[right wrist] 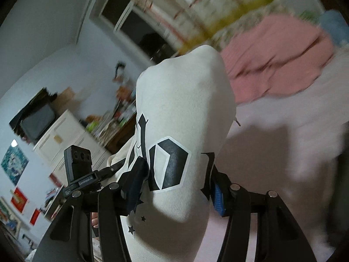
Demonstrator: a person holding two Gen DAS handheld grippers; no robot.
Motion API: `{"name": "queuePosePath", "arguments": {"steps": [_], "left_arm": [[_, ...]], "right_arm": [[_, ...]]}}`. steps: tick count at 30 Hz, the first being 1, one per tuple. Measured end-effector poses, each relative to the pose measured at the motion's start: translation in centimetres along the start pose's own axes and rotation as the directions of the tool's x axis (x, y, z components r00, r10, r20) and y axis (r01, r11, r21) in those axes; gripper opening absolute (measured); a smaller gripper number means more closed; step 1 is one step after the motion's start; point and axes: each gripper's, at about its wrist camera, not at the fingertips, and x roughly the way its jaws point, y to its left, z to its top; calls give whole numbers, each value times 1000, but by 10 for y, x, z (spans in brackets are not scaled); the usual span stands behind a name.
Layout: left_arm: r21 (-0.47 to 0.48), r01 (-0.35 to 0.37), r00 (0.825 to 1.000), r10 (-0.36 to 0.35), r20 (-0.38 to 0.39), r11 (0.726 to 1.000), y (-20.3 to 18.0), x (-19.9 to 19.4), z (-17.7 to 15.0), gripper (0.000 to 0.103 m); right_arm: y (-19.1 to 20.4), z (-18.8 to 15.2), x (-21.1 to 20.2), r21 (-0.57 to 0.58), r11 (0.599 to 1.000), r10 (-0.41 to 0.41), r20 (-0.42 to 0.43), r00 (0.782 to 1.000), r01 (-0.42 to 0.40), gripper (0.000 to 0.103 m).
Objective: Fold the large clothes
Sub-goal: 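Grasp the folded hoodie with the right tool while the left tool grips its side, then carry the folded hoodie with both tools onto the clothes stack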
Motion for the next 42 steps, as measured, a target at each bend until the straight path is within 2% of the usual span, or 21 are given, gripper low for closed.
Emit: {"name": "queuePosePath", "arguments": {"steps": [3, 6, 8, 11, 13, 16, 18, 20, 24, 26, 27, 28, 29, 31, 32, 34, 36, 37, 39, 40, 42], "left_arm": [[62, 94, 995, -93, -21, 994, -67, 46, 12, 28], [113, 166, 985, -159, -68, 980, -129, 94, 10, 28], [99, 215, 971, -202, -126, 972, -164, 137, 3, 28], [111, 247, 954, -221, -203, 963, -209, 191, -18, 28], [122, 258, 940, -220, -260, 958, -228, 226, -38, 28], [109, 232, 931, -189, -311, 967, -232, 263, -71, 29], [83, 221, 939, -189, -287, 972, -223, 268, -84, 30], [115, 201, 949, -163, -271, 973, -220, 272, -89, 33], [248, 115, 970, -56, -235, 962, -236, 267, -102, 40], [297, 86, 980, -27, -197, 951, -236, 257, -102, 53], [329, 62, 985, -6, -171, 942, -236, 251, -101, 57], [369, 22, 991, 29, -132, 929, -237, 243, -100, 68], [397, -14, 994, 56, -93, 918, -235, 236, -102, 76], [443, -65, 997, 76, -8, 894, -231, 219, -102, 77], [459, -74, 997, 74, 16, 885, -227, 213, -102, 77], [497, -101, 995, 78, 67, 862, -221, 198, -103, 81], [530, -171, 983, 111, 144, 830, -214, 175, -106, 83], [536, -195, 977, 112, 183, 821, -210, 160, -107, 83], [534, -235, 959, 103, 265, 812, -201, 127, -109, 92], [522, -248, 948, 93, 305, 816, -195, 116, -106, 101], [499, -274, 917, 67, 394, 822, -182, 84, -110, 103]], "right_arm": [[-26, 25, -77, 8, 997, -80, 88, 993, 79, 56], [-54, 39, -145, 25, 987, -163, 163, 973, 162, 57], [-84, 41, -187, 91, 975, -216, 210, 954, 201, 57], [-139, 35, -237, 208, 941, -313, 240, 919, 267, 57], [-178, 25, -261, 269, 916, -359, 223, 906, 297, 57], [-239, 3, -273, 378, 879, -380, 184, 906, 292, 59], [-273, -13, -275, 436, 879, -316, 226, 922, 194, 61], [-287, -20, -271, 434, 892, -261, 268, 927, 126, 64], [-278, -6, -263, 395, 895, -314, 233, 920, 206, 70], [-260, -1, -263, 394, 862, -422, 209, 882, 320, 82], [-249, 4, -267, 402, 812, -529, 198, 825, 424, 86], [-235, 3, -272, 411, 756, -620, 202, 758, 509, 89], [-223, 4, -276, 415, 714, -678, 212, 704, 564, 89], [-192, 5, -282, 416, 575, -817, 255, 517, 704, 90], [-174, 5, -282, 399, 528, -848, 289, 444, 749, 90], [-137, 2, -275, 354, 488, -860, 353, 369, 798, 90], [-98, -2, -258, 287, 472, -845, 417, 335, 834, 91], [-73, -6, -243, 227, 473, -824, 457, 336, 851, 98], [-33, -17, -221, 133, 482, -780, 515, 355, 866, 102], [-11, -24, -205, 86, 485, -753, 547, 366, 870, 102], [23, -41, -181, 30, 485, -715, 588, 377, 874, 102]]}}
